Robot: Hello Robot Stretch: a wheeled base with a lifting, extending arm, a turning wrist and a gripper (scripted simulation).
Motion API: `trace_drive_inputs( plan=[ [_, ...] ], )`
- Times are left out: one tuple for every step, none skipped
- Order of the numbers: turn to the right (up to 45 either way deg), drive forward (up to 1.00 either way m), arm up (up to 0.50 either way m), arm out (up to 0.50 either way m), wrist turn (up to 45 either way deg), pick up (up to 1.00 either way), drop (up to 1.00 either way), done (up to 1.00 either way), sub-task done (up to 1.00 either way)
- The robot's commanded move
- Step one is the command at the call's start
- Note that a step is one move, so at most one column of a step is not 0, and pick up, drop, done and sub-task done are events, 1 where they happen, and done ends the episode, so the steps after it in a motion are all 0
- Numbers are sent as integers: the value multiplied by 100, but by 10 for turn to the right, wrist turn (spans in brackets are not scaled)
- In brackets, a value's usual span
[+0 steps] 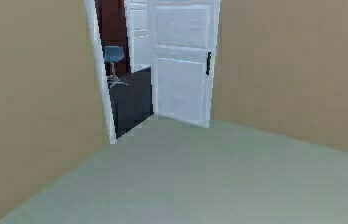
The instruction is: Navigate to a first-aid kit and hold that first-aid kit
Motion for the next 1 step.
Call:
trace_drive_inputs(
  plan=[
    [450, 0, 0, 0, 0, 0, 0, 0, 0]
  ],
)
